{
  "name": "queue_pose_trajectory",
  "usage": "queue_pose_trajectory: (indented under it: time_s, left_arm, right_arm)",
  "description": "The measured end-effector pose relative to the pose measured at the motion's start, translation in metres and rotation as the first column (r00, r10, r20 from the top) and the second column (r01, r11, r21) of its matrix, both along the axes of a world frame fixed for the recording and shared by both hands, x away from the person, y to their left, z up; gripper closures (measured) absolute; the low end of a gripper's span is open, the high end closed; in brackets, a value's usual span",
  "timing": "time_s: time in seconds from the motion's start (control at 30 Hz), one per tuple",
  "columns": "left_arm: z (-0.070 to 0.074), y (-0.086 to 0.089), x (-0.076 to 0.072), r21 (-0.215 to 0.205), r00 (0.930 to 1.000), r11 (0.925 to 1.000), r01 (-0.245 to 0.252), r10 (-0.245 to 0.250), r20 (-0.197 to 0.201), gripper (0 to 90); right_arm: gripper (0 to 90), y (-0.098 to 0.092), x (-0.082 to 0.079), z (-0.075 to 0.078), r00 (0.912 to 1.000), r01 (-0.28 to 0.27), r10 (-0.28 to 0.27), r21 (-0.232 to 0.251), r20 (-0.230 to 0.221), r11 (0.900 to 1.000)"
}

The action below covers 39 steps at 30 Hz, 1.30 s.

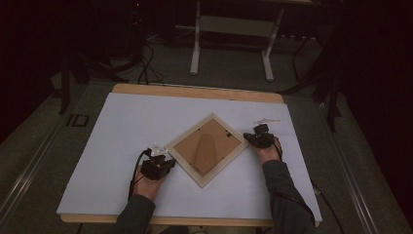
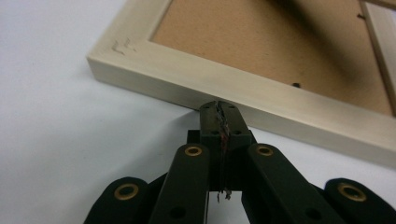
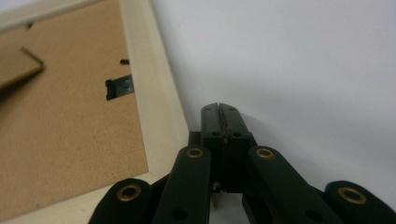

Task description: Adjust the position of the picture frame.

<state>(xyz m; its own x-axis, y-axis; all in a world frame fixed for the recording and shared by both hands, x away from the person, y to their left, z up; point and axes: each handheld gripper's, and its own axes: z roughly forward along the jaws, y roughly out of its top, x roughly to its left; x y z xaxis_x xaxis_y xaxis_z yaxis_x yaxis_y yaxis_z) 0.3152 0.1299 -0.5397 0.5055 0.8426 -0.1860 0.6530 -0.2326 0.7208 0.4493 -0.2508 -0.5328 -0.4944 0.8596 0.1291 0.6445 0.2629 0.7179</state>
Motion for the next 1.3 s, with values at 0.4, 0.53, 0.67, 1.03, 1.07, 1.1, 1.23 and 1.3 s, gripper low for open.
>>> queue_pose_trajectory:
  time_s: [0.4, 0.53, 0.67, 1.03, 1.07, 1.1, 1.23, 1.3]
  left_arm:
    - [0.003, 0.009, 0.015, 0.011, 0.9986, 0.9989, -0.045, 0.045, -0.029, 90.0]
    - [0.003, 0.012, 0.018, 0.007, 0.9979, 0.9983, -0.058, 0.058, -0.029, 90.0]
    - [0.006, 0.009, 0.022, 0.067, 0.9976, 0.9958, -0.063, 0.065, -0.024, 90.0]
    - [0.008, 0.016, 0.037, 0.103, 0.9958, 0.991, -0.085, 0.088, -0.023, 90.0]
    - [0.009, 0.017, 0.039, 0.113, 0.9955, 0.9896, -0.089, 0.092, -0.022, 90.0]
    - [0.008, 0.019, 0.041, 0.108, 0.9952, 0.9901, -0.089, 0.093, -0.029, 90.0]
    - [0.01, 0.023, 0.047, 0.127, 0.9953, 0.988, -0.088, 0.093, -0.028, 90.0]
    - [0.01, 0.024, 0.049, 0.127, 0.9951, 0.9878, -0.09, 0.094, -0.029, 90.0]
  right_arm:
    - [90.0, 0.0, -0.022, -0.001, 0.9993, -0.037, 0.036, 0.012, 0.011, 0.999]
    - [90.0, 0.001, -0.031, -0.002, 0.9986, -0.05, 0.05, 0.008, 0.015, 0.999]
    - [90.0, 0.001, -0.044, -0.002, 0.9979, -0.063, 0.062, 0.017, 0.02, 0.998]
    - [90.0, 0.007, -0.066, -0.003, 0.9955, -0.094, 0.094, 0.035, 0.01, 0.995]
    - [90.0, 0.008, -0.068, -0.004, 0.9949, -0.1, 0.1, 0.034, 0.013, 0.994]
    - [90.0, 0.009, -0.07, -0.004, 0.9947, -0.102, 0.101, 0.036, 0.014, 0.994]
    - [90.0, 0.012, -0.078, -0.005, 0.9935, -0.114, 0.113, 0.048, 0.012, 0.992]
    - [90.0, 0.013, -0.079, -0.005, 0.9932, -0.116, 0.116, 0.048, 0.011, 0.992]
